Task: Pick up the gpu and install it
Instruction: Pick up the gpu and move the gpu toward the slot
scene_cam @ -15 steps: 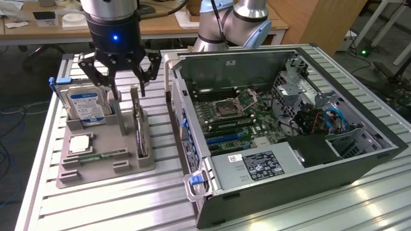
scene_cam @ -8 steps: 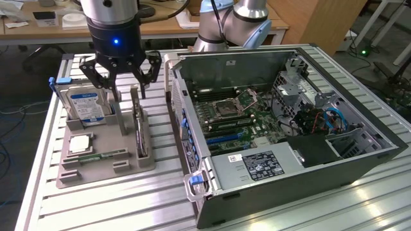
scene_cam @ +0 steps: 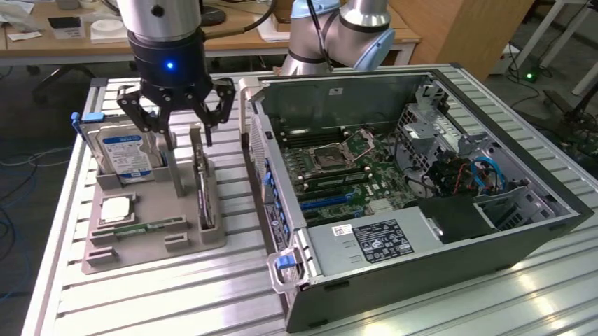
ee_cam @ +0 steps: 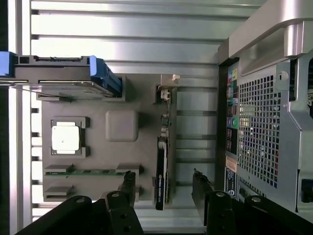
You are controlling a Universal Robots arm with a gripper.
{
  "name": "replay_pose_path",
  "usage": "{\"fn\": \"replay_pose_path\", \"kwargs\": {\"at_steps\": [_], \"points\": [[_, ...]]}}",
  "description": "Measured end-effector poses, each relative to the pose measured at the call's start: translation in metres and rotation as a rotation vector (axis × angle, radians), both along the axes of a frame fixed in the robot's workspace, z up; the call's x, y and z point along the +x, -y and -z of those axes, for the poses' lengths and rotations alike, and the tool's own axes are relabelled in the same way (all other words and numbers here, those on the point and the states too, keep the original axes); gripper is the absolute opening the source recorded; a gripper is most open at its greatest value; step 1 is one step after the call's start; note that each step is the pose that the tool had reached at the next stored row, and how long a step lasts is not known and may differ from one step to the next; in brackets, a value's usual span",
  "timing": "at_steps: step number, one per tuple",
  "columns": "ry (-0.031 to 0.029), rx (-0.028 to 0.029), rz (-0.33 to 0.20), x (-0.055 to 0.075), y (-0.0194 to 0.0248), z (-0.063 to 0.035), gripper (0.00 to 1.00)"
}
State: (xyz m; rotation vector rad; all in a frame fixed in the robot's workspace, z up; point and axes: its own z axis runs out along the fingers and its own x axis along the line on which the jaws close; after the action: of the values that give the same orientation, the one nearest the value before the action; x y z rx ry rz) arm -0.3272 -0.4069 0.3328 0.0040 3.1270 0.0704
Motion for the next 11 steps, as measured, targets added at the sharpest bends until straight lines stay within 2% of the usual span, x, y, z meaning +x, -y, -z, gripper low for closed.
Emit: {"fn": "replay_pose_path", "kwargs": {"at_steps": [11], "points": [[0.0, 0.0, 0.0, 0.0, 0.0, 0.0082, 0.59]]}}
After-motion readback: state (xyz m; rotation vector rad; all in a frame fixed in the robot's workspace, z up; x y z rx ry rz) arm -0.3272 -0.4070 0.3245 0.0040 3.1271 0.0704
